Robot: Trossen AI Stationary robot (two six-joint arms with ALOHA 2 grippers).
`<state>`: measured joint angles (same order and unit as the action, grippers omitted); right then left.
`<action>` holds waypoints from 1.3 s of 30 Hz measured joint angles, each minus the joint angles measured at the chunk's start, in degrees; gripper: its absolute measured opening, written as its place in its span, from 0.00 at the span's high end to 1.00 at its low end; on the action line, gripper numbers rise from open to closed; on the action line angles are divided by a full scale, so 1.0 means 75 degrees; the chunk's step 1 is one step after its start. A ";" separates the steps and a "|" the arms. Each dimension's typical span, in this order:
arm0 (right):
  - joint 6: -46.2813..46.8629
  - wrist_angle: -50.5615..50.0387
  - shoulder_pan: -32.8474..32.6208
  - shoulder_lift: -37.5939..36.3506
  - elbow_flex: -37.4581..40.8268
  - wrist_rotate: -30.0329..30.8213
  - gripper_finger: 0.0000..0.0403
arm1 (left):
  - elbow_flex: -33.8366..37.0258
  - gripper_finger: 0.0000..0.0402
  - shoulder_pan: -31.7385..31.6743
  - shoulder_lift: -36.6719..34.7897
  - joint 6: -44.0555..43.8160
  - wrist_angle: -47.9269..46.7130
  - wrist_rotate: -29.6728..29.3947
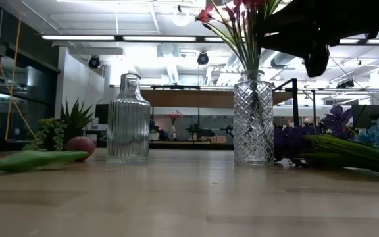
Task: Pick and place flowers into a vace then onto a shelf
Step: Put the orange flowers into the right transparent vase, then put the red tulip into the right transparent vase
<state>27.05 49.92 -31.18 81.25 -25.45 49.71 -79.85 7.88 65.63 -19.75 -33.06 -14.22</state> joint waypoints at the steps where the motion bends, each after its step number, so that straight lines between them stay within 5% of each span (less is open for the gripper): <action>1: -0.0003 0.0002 -0.0017 0.0000 0.0000 0.0001 0.69 | 0.0000 0.66 0.0000 0.0000 0.0000 0.0000 0.0000; 19: 0.0069 -0.0320 -0.0394 0.0000 0.0000 -0.0057 0.56 | 0.0000 0.66 0.0003 0.0000 0.0000 -0.0003 0.0000; 39: 0.0542 -0.0721 -0.0831 -0.0003 0.0000 -0.0319 0.59 | 0.0000 0.66 0.0000 0.0000 -0.0003 0.0035 0.0053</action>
<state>31.11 44.51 -37.42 81.23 -25.45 47.32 -79.85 7.88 65.63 -19.77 -32.80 -13.82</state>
